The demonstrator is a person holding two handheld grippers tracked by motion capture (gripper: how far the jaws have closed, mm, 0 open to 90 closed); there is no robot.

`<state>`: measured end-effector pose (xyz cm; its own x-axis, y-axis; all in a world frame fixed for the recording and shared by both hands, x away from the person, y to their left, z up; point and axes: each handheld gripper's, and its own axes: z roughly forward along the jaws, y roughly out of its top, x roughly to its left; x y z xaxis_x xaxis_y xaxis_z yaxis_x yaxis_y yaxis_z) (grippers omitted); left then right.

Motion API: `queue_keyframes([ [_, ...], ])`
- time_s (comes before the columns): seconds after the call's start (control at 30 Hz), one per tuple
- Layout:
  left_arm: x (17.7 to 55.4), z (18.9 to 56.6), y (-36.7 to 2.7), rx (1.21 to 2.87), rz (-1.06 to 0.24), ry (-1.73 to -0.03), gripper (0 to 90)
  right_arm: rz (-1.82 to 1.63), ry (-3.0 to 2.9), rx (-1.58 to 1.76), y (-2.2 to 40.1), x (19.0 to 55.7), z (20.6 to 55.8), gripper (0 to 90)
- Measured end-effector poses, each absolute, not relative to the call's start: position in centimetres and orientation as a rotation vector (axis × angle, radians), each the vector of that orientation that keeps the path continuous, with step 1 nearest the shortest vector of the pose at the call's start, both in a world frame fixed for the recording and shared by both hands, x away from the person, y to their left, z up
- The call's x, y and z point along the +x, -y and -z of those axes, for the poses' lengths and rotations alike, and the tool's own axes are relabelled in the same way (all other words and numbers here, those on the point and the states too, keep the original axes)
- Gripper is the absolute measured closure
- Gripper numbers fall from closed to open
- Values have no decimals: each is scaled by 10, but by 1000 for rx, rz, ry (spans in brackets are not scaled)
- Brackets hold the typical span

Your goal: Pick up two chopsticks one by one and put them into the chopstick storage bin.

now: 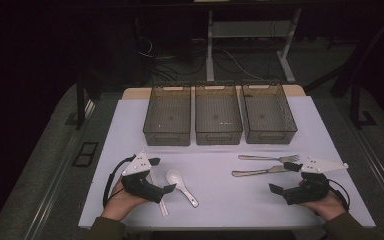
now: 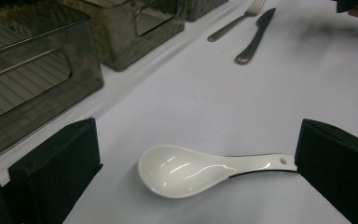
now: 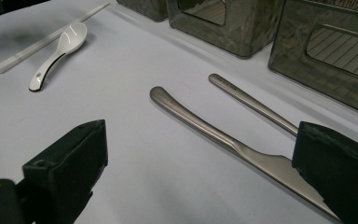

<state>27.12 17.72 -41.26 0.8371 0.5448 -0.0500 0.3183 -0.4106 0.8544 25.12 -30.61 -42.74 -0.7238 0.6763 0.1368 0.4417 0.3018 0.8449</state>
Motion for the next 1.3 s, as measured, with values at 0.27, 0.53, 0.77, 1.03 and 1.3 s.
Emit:
queue_keyframes([
  [0.27,275,418,-187,2079,-325,-703,70,-1377,-2335,1029,305,252,428,34],
  [0.53,273,422,-199,2108,-309,-755,350,-1374,-2336,1027,305,252,428,35],
  [0.77,268,426,-200,2153,-229,-730,648,-1370,-2337,1027,305,252,429,35],
  [1.03,263,432,-191,2210,-138,-704,843,-1368,-2340,1025,305,252,429,35],
  [1.3,261,437,-182,2273,-60,-652,884,-1364,-2346,1032,305,252,429,35],
])
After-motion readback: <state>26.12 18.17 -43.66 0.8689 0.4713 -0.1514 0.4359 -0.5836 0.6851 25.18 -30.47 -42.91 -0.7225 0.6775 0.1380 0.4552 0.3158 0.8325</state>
